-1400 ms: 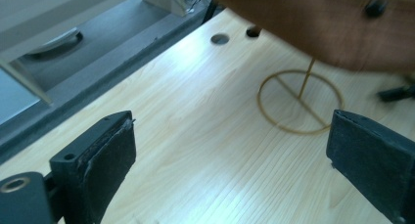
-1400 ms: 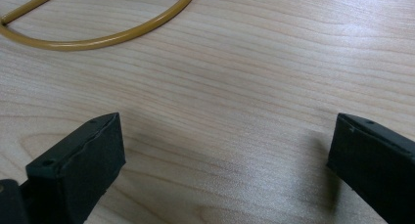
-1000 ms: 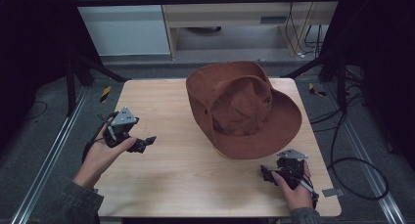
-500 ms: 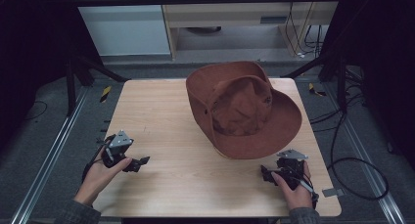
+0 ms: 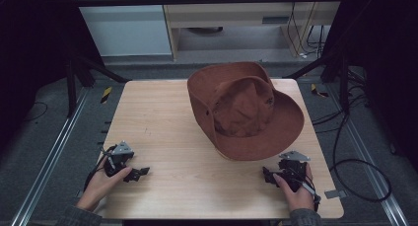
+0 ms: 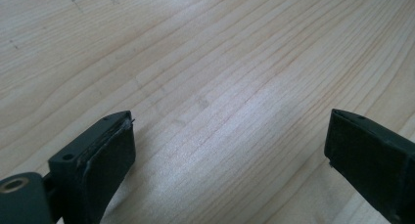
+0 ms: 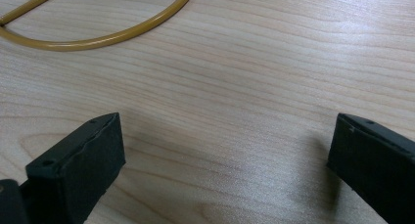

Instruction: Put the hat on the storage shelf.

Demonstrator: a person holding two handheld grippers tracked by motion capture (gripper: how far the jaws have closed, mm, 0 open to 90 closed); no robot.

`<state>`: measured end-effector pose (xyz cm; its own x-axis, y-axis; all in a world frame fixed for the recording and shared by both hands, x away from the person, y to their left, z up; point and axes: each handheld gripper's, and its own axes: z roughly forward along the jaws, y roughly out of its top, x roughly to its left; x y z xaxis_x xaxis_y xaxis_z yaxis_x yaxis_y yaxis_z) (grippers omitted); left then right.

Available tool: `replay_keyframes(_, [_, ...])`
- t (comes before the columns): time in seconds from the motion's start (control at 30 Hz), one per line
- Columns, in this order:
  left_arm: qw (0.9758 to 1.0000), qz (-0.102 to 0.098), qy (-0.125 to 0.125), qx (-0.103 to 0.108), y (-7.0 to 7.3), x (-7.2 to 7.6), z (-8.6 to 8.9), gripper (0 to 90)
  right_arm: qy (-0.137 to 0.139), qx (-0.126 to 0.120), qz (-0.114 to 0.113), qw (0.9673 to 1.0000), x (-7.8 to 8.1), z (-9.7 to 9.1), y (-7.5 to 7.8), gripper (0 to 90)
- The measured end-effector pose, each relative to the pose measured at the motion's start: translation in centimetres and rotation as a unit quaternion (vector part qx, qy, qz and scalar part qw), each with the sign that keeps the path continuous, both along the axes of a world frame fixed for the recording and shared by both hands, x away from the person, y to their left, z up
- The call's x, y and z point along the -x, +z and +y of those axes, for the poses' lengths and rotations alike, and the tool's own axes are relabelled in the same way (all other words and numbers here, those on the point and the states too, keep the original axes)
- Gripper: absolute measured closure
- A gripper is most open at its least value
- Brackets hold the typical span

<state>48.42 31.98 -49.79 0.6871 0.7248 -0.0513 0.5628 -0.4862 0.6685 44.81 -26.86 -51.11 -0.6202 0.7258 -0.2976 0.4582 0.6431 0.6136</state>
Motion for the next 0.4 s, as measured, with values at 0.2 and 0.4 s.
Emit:
replay_keyframes(0.2, [0.9999,-0.002,0.007,0.007,-0.23,0.11,0.24,3.8,0.0,0.0,-0.001,1.0,-0.01,0.0,0.0,0.4])
replay_keyframes(0.4, [0.9994,-0.024,-0.012,-0.024,-0.64,0.42,-0.45,0.0,0.0,0.0,0.0,1.0,0.0,0.0,0.0,0.4])
